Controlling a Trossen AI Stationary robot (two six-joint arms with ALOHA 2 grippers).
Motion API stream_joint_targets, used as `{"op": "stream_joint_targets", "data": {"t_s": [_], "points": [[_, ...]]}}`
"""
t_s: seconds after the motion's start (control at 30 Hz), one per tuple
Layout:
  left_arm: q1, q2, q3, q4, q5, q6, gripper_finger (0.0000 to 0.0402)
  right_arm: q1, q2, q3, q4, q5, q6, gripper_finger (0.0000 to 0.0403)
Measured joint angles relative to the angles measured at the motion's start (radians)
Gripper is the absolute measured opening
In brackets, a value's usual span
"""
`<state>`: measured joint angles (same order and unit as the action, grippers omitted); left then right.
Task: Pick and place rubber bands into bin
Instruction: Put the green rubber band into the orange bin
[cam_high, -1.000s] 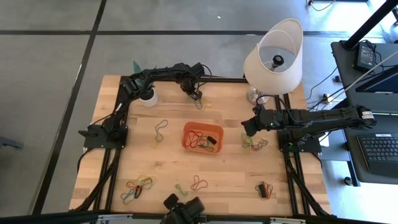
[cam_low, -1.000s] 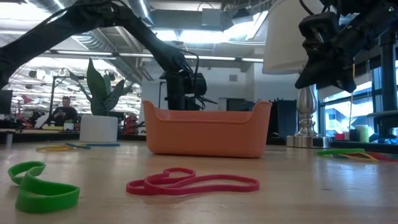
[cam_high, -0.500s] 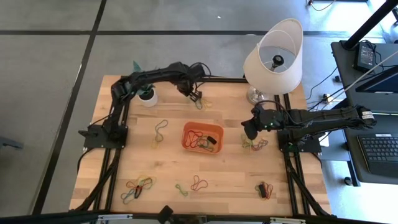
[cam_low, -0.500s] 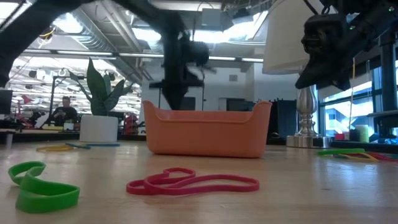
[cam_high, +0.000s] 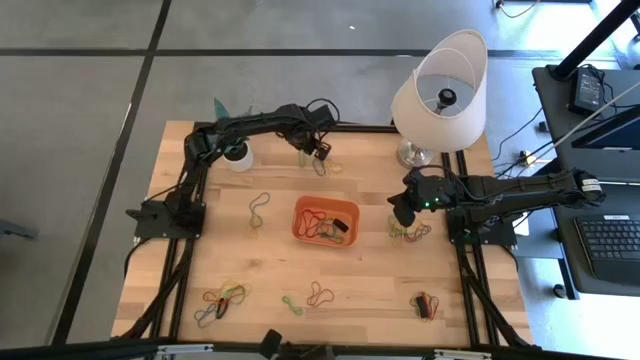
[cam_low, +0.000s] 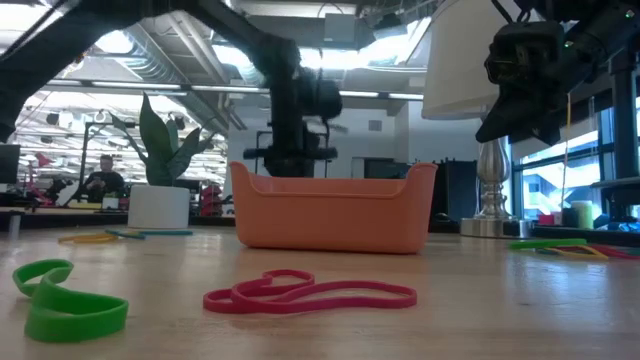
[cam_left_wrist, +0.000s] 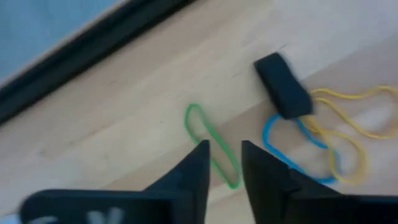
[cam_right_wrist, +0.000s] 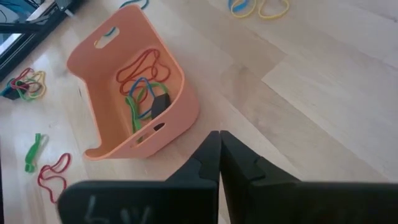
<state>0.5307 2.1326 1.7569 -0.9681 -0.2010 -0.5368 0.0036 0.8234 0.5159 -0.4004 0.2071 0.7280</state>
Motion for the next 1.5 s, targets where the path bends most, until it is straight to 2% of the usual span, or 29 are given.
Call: {"op": "stream_joint_targets", "data": {"t_s": [0.23,0.33,0.5,0.7,1.03,1.23,1.4,1.5], "points": [[0.031,0.076,-0.001,-0.015,0.015,-0.052,0.0174,0.0,0.0,0.0,0.013,0.0,0.001,0.001],[0.031,0.101,-0.001,-0.014,0.027,-0.053,0.0186,0.0,0.0,0.0,0.018,0.0,0.003,0.001],[0.037,0.144,0.006,-0.004,0.104,-0.06,0.0186,0.0,0.0,0.0,0.025,0.001,0.004,0.001],[0.057,0.141,0.003,-0.01,0.154,-0.05,0.0152,0.001,0.0,0.0,0.052,0.002,0.003,0.001],[0.058,0.143,0.002,-0.037,0.145,-0.052,0.0012,0.001,0.0,0.0,0.061,0.003,0.027,0.001],[0.041,0.101,-0.009,-0.115,0.08,-0.041,0.0004,0.001,0.0,0.0,0.061,0.003,0.03,0.001],[0.001,-0.027,-0.001,-0.121,0.029,-0.021,0.0003,0.001,0.0,0.0,0.062,0.003,0.029,0.001],[-0.042,-0.088,-0.004,-0.135,-0.04,0.008,0.0003,0.001,0.0,0.0,0.062,0.003,0.026,0.001]]}}
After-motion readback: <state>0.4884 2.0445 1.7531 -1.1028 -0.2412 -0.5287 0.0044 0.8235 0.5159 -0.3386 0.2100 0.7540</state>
